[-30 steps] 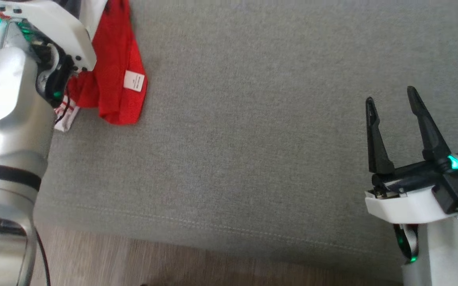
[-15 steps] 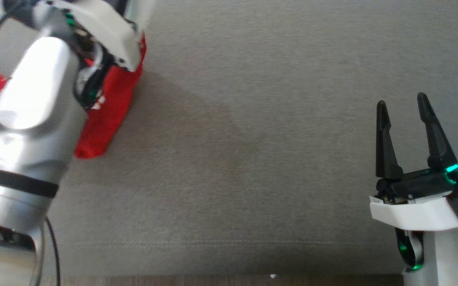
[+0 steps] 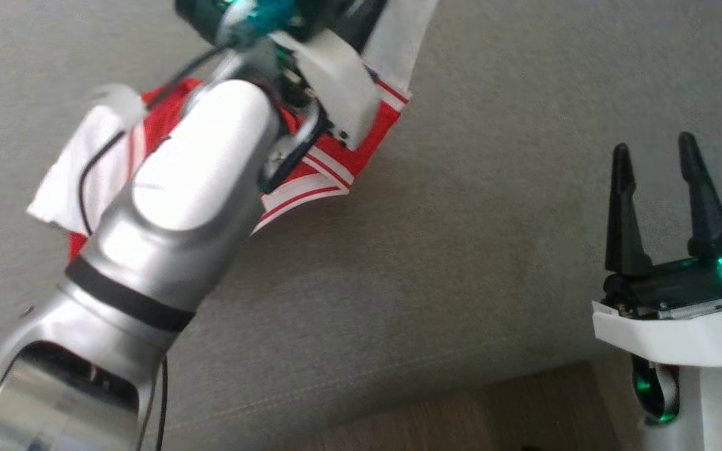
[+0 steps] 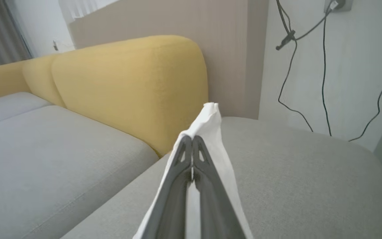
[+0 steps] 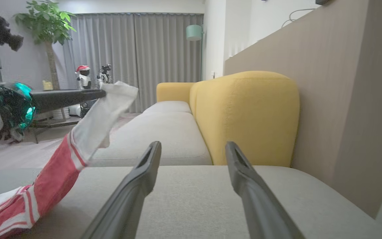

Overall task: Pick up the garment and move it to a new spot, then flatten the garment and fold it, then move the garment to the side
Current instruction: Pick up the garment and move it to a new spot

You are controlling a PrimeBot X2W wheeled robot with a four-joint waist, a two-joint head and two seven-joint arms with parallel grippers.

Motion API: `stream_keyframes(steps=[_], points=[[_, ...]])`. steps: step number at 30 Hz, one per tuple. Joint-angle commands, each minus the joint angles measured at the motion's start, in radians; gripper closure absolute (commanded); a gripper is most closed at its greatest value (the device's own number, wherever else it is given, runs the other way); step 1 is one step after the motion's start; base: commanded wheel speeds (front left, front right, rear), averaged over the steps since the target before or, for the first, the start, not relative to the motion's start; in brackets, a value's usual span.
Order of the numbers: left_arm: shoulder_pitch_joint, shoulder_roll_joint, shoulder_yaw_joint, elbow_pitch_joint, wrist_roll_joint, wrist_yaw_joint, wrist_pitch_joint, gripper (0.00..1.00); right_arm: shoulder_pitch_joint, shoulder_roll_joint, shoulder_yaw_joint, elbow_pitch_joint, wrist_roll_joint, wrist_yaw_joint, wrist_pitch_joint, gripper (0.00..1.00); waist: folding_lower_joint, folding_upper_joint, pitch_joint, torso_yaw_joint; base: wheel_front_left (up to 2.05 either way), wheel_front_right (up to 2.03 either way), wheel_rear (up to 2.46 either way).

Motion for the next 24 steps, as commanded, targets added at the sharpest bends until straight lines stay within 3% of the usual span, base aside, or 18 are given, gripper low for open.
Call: stream_keyframes(steps=[1,8,14,16,24], points=[[-0.070,0.016,0.018,-0.013,0.020,0.010,-0.001,1.00,-0.031,0.001,0.020,-0.041,0.014,0.007,-0.007,0.00,0.0000,0.0000,0.060,-0.059,0.00,0.00,0.00],[-0.058,-0.005,-0.060,0.143,0.066,0.013,-0.001,1.00,-0.051,0.001,0.039,-0.063,0.045,0.007,-0.007,0.00,0.0000,0.0000,0.143,-0.117,0.00,0.00,0.00],[-0.027,-0.021,-0.096,0.244,0.059,-0.001,-0.037,1.00,-0.059,0.001,0.049,-0.059,0.059,0.007,-0.007,0.00,0.0000,0.0000,0.165,-0.101,0.00,0.00,0.00],[-0.023,-0.029,-0.103,0.259,0.059,0.005,-0.064,0.00,-0.061,0.001,0.053,-0.054,0.060,0.007,-0.007,0.00,0.0000,0.0000,0.158,-0.083,0.00,0.00,0.00],[0.020,-0.046,-0.111,0.242,0.026,0.037,-0.157,0.00,-0.048,0.001,0.056,-0.025,0.044,0.007,-0.007,0.00,0.0000,0.0000,0.077,0.011,0.00,0.00,0.00]])
